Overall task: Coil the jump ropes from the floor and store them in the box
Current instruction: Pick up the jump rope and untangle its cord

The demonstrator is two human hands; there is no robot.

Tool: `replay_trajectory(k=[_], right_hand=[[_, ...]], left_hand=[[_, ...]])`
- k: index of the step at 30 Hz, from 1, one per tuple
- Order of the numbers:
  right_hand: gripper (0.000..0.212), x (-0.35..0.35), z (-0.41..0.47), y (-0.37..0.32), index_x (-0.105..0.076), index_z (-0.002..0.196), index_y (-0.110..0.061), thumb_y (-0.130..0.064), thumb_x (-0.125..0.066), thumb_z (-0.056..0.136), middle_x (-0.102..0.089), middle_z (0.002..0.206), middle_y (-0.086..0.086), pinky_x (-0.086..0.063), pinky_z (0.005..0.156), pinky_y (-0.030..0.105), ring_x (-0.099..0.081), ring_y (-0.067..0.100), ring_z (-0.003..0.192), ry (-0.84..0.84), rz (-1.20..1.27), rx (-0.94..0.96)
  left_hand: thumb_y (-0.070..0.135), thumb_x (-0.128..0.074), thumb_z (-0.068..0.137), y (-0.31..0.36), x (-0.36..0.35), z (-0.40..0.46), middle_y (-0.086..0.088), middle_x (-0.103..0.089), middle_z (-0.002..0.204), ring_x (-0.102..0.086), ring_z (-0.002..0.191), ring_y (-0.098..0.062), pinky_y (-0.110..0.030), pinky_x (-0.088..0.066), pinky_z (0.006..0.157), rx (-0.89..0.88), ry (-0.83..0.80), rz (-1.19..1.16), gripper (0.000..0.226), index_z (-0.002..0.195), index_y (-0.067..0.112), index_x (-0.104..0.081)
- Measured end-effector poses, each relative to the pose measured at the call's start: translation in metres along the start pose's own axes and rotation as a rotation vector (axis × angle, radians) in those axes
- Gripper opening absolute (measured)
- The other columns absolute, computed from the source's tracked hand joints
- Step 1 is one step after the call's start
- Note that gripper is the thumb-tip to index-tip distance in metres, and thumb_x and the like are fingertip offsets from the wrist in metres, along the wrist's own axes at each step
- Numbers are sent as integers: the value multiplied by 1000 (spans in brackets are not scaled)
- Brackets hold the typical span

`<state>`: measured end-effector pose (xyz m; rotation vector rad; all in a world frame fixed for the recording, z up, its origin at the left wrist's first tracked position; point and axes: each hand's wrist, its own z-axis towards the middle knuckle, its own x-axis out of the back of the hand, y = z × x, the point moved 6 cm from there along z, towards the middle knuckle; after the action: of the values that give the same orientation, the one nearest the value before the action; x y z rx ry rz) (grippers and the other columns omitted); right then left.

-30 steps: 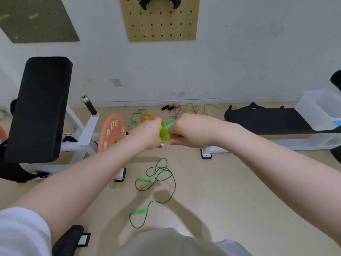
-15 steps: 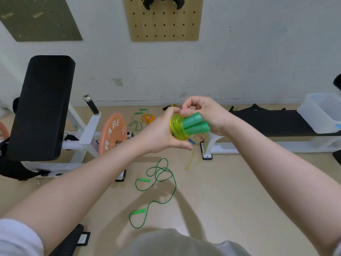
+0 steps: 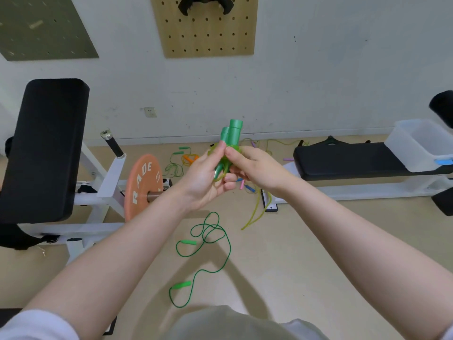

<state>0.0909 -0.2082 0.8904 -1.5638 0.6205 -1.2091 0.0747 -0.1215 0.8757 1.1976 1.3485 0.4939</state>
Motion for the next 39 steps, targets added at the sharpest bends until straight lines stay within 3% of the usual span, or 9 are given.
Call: replay_trajectory(k=[6, 17, 20, 22, 25, 27, 30, 35, 39], right_hand=[[34, -1, -9, 3, -51, 74, -18, -37, -37, 98, -48, 66, -2, -29, 52, 23, -39, 20, 67, -128, 95, -127], [46, 0, -24, 26, -59, 83, -18, -47, -26, 98, -39, 63, 3, -24, 46, 18, -27, 9, 50, -238, 435, -255], [41, -4, -30, 28, -54, 94, -17, -45, -24, 98, -47, 55, -7, -19, 41, 14, -26, 5, 43, -272, 553, -345], [40, -8, -35, 29, -52, 86, -17, -43, -25, 98, -49, 51, -10, -15, 40, 13, -23, 3, 40, -313, 543, -391], [34, -16, -42, 29, -48, 76, -15, -35, -31, 97, -48, 57, -3, -14, 41, 14, -23, 2, 37, -391, 530, -444], [28, -20, -46, 30, -46, 76, -12, -33, -36, 91, -47, 55, -2, -15, 40, 13, -25, 2, 36, -458, 521, -449], [36, -19, -50, 32, -43, 71, -11, -31, -28, 97, -43, 43, -8, -15, 41, 15, -26, 2, 36, -479, 429, -427], [40, -4, -41, 42, -43, 62, -15, -40, -44, 93, -34, 57, 3, -23, 48, 21, -29, 9, 46, -433, -1, -321], [42, 2, -42, 51, -44, 57, -16, -37, -51, 93, -30, 54, -2, -19, 53, 27, -25, 12, 52, -518, -200, -327]], left_hand=[[45, -27, 98, -8, -1, -3, -5, -43, 65, -41, 47, -11, -21, -37, 49, 102, -69, 103, 39, 103, 14, -49], [75, -31, 82, 17, 7, -6, -16, -62, 99, -63, 75, -19, -31, -50, 73, -27, -39, 902, 81, 131, 13, -45], [72, -62, 63, 36, 10, -8, -2, -31, 143, -33, 131, -9, -24, -29, 105, -310, -99, 1387, 107, 147, 28, -12], [68, -72, 51, 40, -2, -13, 2, -15, 155, -5, 141, -5, -32, -11, 115, -595, -282, 1771, 114, 145, 32, -18], [55, -64, 67, 32, -25, -19, -6, -50, 139, -30, 137, -18, -33, -12, 114, -942, -501, 1995, 71, 125, 16, -49], [51, -59, 70, 28, -36, -21, -2, -68, 105, -60, 109, -21, -31, -30, 104, -985, -609, 1962, 58, 115, 15, -54], [51, -80, 55, 21, -39, -23, 5, -65, 70, -64, 63, -22, -25, -48, 58, -1008, -591, 2016, 68, 108, 17, -54], [53, -60, 77, -1, -26, -17, -3, -67, 77, -65, 71, -31, -35, -51, 57, -692, -424, 2135, 67, 124, 27, -19], [43, -49, 86, -25, -26, -14, -4, -65, 92, -63, 81, -32, -34, -46, 63, -511, -383, 2325, 65, 137, 17, -19]])
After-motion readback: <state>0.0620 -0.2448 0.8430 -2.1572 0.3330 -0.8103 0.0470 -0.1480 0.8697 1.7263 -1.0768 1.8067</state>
